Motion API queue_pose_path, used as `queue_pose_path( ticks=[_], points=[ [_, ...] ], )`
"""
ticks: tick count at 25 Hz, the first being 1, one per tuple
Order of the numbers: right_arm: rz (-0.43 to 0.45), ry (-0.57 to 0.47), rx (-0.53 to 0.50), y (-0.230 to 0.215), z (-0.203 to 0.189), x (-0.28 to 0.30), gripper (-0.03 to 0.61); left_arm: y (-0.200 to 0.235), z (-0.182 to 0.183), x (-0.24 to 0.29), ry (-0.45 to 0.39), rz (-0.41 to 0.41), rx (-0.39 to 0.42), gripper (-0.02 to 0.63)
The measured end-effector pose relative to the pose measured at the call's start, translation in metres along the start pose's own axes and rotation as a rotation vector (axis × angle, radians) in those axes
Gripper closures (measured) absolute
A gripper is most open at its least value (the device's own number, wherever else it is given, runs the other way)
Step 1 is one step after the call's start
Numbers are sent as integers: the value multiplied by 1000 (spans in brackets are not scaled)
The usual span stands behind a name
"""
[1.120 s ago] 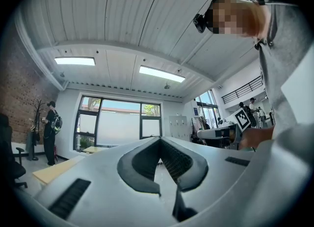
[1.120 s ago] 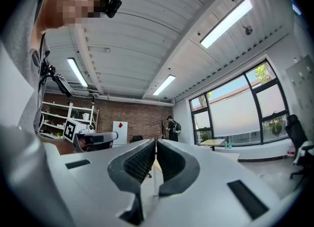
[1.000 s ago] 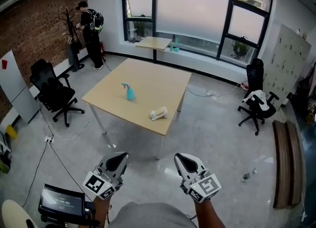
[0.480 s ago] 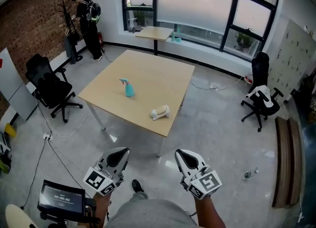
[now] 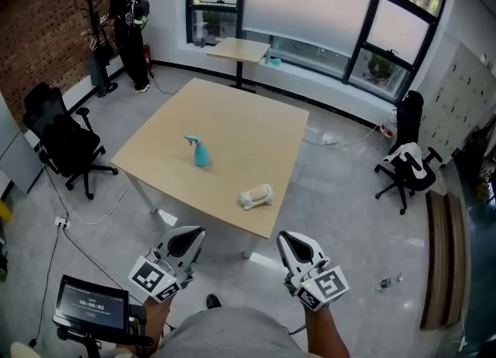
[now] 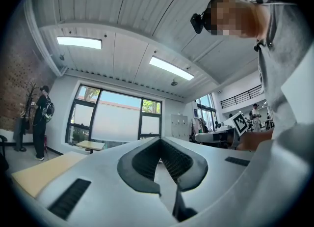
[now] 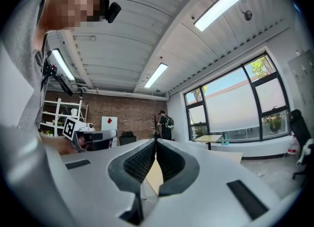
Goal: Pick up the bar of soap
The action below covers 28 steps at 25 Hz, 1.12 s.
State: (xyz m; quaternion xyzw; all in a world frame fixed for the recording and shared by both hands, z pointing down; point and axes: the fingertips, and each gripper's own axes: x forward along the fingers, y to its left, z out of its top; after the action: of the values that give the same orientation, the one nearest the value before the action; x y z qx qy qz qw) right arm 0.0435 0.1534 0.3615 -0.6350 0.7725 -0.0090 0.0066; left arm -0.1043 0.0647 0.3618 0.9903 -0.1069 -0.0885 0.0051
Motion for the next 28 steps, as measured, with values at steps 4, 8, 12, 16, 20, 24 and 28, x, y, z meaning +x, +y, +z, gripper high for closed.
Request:
queue_pose_path(
  ticks=[4, 8, 12, 16, 20, 24, 28],
  points=[
    [-5, 5, 13, -15, -2, 43, 571, 44, -5, 16, 7, -5, -12, 609],
    [9, 17, 11, -33, -3, 76, 571, 76, -13, 31, 6, 12, -35, 609],
    [25, 25, 21, -66, -5, 107, 571, 107, -25, 64, 13, 31, -62, 609],
    [60, 38, 38, -108, -11, 135, 571, 129, -31, 104, 11, 63, -53, 609],
    [110, 49, 33, -148, -13, 162, 572, 145, -43, 150, 26, 84, -46, 609],
    [184, 65, 43, -182, -21, 177, 571, 150, -59, 196, 44, 92, -48, 609],
    [266, 101, 23, -203, -36, 194, 571, 150, -80, 229, 82, 78, -54, 609]
  ],
)
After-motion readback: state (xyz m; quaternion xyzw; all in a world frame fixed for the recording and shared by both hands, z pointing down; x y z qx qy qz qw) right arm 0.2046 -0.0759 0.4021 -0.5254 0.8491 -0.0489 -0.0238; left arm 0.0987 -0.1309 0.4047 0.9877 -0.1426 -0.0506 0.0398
